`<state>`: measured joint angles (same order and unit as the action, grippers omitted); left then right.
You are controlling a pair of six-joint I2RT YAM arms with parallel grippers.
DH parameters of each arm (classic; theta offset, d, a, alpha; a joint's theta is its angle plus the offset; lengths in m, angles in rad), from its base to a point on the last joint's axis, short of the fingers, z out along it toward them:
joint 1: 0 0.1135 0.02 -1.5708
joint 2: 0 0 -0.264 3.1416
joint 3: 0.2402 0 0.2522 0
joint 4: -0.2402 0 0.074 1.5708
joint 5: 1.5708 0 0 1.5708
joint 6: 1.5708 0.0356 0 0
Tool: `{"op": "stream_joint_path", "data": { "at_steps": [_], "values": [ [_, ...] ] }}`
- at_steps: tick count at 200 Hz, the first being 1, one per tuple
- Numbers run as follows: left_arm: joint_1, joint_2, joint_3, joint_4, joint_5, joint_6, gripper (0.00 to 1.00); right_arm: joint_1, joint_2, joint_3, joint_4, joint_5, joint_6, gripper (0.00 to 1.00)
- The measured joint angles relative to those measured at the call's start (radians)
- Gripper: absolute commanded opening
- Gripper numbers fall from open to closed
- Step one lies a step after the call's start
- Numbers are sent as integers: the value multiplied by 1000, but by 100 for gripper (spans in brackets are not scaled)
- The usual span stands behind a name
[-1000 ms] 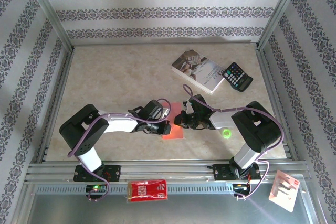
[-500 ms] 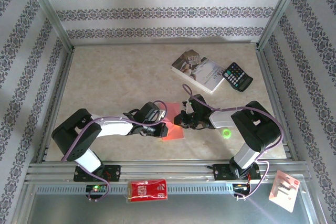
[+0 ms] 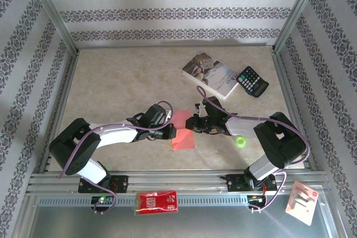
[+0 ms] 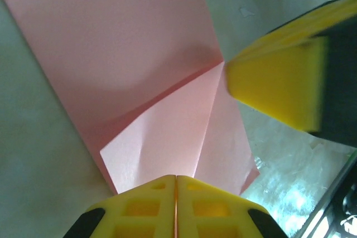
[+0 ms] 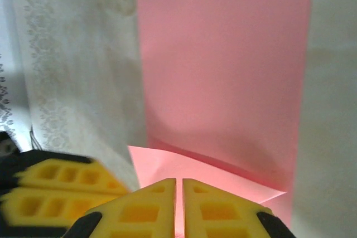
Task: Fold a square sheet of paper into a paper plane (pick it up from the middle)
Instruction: Fold the triangle at the bottom-center of the table.
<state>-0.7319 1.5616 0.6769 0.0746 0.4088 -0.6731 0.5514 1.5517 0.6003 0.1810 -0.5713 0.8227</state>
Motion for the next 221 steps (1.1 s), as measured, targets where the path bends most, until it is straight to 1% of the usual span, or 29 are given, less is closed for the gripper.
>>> {"op": "stream_joint_path", "data": {
  "at_steps": [29,61,99,131,165,179,208,221],
  "values": [
    [0,72,34,0,1,15,6,-13,-42,-1,-20,-3,-13,14],
    [1,106,40,4,2,18,5,-5,-56,-1,-36,4,-16,14],
    [1,115,40,26,2,18,5,35,25,5,-16,6,-11,12],
    [1,117,36,40,5,18,5,37,92,9,-12,8,-12,9],
    [1,113,35,42,13,14,11,33,108,9,-1,2,-13,6],
    [-2,93,27,44,32,8,11,33,111,9,4,2,-12,5],
    [-32,37,18,54,68,-17,0,33,114,8,13,1,-11,4],
    [-47,33,14,63,88,-29,0,33,115,8,15,1,-11,4]
  ]
}}
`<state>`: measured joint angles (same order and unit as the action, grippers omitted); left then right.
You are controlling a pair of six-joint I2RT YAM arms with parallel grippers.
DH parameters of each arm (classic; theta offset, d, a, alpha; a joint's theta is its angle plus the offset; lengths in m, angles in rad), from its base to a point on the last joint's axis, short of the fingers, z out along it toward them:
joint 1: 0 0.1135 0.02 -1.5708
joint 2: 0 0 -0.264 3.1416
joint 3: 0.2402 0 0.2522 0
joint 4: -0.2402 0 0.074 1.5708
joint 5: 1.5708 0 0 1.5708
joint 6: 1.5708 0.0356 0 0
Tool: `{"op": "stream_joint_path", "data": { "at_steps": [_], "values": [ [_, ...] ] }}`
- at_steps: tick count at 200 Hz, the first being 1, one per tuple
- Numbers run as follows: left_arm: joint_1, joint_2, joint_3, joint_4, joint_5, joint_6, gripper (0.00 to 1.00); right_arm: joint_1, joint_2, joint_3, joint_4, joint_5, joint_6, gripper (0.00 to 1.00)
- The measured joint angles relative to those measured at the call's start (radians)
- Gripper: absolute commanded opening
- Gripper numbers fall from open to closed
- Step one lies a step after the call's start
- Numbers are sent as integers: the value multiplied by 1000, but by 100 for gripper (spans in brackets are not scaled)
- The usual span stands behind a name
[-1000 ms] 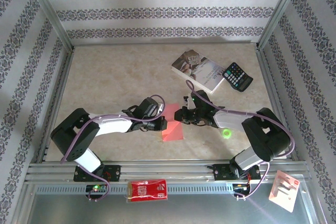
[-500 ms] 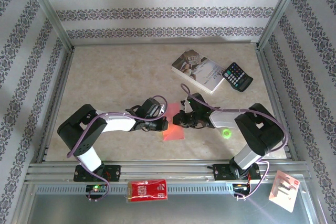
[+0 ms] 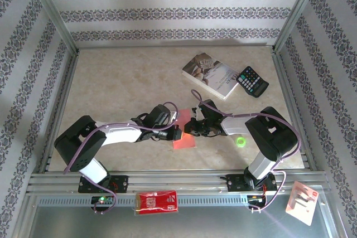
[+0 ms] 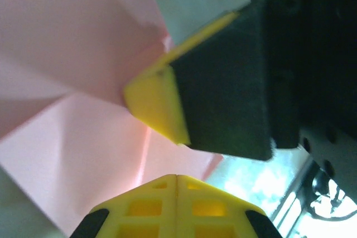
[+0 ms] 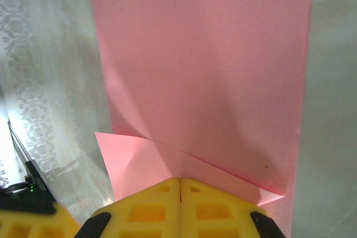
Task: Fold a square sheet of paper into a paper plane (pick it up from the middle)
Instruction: Fold the triangle at the bottom-center of the table.
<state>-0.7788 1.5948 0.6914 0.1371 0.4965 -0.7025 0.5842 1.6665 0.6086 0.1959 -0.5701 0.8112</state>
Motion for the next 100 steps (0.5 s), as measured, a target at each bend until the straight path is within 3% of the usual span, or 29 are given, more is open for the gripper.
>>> {"op": "stream_joint_path", "data": {
  "at_steps": [100],
  "values": [
    [-6,41,-39,-19,20,-13,0,0,5,-2,15,0,4,2]
  ]
}}
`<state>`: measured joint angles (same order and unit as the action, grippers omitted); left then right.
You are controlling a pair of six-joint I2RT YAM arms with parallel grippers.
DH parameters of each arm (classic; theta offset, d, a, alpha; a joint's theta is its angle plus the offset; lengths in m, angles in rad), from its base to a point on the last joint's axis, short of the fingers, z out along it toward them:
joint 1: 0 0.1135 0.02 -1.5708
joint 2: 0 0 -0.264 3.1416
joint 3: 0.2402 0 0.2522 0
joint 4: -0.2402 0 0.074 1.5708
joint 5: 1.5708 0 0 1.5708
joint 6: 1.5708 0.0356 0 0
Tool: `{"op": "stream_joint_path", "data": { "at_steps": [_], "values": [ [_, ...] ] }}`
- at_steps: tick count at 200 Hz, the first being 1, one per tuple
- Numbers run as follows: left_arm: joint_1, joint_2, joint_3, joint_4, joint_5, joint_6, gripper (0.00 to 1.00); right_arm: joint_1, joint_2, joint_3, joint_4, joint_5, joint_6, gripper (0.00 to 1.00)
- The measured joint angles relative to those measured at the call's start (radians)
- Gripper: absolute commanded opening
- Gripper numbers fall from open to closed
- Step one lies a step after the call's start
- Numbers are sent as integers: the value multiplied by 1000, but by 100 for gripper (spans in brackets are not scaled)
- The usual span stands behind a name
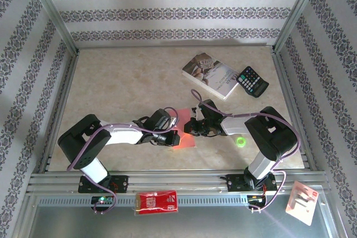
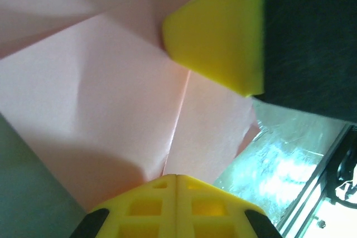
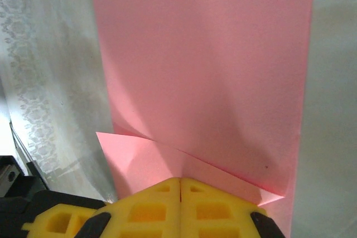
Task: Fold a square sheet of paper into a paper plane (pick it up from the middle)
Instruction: Fold the triangle at the bottom-center of the table.
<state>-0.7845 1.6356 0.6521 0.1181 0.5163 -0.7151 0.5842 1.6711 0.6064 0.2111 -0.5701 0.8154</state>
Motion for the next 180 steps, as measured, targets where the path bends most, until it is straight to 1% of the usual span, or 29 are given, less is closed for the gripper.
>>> {"op": "stream_joint_path", "data": {
  "at_steps": [48,180],
  "values": [
    [0,-3,-12,1,0,3,0,0,0,0,-1,3,18,1],
    [0,-95,-118,26,8,-8,0,1,4,0,3,3,27,0]
  ]
}}
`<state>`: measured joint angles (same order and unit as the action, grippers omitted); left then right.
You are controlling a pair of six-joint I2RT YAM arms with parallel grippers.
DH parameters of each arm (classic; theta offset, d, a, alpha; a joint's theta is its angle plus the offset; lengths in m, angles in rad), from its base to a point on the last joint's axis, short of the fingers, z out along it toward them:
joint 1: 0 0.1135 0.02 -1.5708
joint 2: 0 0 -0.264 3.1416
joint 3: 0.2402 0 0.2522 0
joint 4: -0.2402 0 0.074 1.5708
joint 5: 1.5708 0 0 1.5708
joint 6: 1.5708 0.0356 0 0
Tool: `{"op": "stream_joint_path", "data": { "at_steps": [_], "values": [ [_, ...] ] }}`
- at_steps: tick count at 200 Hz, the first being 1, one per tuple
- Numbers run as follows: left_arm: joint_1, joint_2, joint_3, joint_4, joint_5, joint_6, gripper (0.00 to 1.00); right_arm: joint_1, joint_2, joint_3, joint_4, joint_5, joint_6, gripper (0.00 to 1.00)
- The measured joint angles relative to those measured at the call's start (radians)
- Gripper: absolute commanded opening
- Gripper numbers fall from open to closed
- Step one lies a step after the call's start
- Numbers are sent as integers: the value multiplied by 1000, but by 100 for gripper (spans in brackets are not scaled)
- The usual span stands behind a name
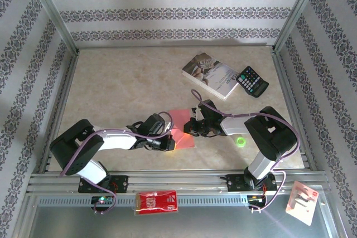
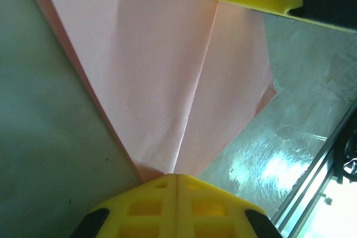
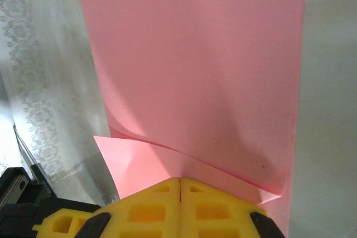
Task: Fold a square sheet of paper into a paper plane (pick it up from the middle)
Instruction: Fold the triangle at the bottom-center of the table.
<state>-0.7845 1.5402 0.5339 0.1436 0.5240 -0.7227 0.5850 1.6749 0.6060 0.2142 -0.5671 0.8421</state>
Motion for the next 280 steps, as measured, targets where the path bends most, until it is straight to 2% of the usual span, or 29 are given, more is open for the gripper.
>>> {"op": "stream_joint_path", "data": {
  "at_steps": [56,81,114,156,201,259,280],
  "values": [
    [0,-28,-14,-39,12,1,0,0,2,1,0,-3,0,0],
    [1,-77,-14,-104,20,7,0,0,2,1,0,-4,0,0],
    [14,-132,4,-97,17,0,0,0,4,3,-1,-8,0,0],
    [43,-33,93,-67,-8,-2,0,0,4,3,0,-8,0,0],
    [94,87,102,-22,-16,-1,0,0,4,8,-10,-11,-1,1],
    [106,119,114,24,-4,3,0,0,5,47,-83,-2,-28,8],
    [106,118,109,31,-4,3,0,-7,-46,51,-156,6,-56,11]
  ]
}}
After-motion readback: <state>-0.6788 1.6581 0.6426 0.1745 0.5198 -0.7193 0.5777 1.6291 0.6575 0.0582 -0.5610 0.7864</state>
